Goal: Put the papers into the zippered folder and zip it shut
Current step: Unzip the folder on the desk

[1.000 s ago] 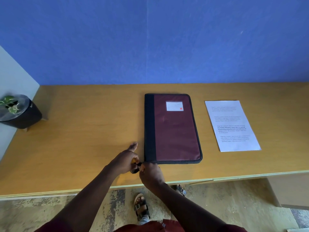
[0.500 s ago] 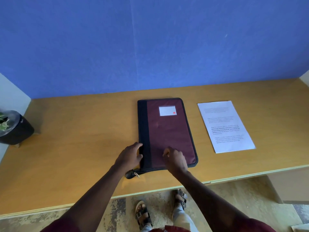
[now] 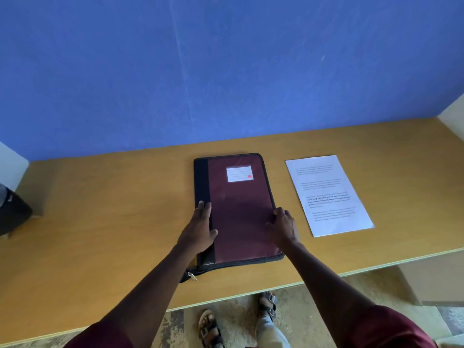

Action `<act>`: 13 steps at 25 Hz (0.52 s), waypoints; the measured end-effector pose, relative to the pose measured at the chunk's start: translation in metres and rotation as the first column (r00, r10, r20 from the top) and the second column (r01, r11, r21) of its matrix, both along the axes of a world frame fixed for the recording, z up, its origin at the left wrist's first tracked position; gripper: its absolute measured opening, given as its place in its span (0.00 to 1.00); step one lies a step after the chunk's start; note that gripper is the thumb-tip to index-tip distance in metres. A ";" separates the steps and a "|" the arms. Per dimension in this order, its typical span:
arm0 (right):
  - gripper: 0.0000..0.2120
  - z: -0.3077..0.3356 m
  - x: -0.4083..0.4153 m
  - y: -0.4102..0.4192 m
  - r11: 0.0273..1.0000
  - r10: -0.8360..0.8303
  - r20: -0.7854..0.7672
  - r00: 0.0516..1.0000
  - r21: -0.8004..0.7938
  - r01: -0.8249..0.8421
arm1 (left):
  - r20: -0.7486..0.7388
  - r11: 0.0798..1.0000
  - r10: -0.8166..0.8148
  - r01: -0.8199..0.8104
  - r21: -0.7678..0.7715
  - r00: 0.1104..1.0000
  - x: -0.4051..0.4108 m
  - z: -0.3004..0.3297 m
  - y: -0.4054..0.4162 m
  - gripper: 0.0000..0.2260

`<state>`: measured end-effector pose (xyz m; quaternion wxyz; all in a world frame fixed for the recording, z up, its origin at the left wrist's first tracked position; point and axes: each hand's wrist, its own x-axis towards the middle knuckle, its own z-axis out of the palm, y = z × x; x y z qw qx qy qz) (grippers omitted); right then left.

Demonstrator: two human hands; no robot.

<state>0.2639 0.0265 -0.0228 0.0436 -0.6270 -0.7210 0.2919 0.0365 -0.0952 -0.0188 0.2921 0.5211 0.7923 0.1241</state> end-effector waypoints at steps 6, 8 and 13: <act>0.20 0.004 -0.001 0.009 0.996 -0.084 -0.137 0.987 -0.037 0.080 | 0.009 1.000 -0.007 0.007 0.013 1.000 0.007 0.010 0.013 0.41; 0.21 0.010 -0.002 0.012 0.993 -0.117 -0.152 0.981 -0.012 0.117 | 0.017 0.999 -0.030 0.029 0.039 0.999 0.011 0.019 0.020 0.40; 0.14 0.042 -0.008 0.029 0.991 -0.089 -0.228 0.970 0.079 0.110 | 0.034 0.981 -0.084 0.077 0.179 0.996 0.026 0.057 0.046 0.40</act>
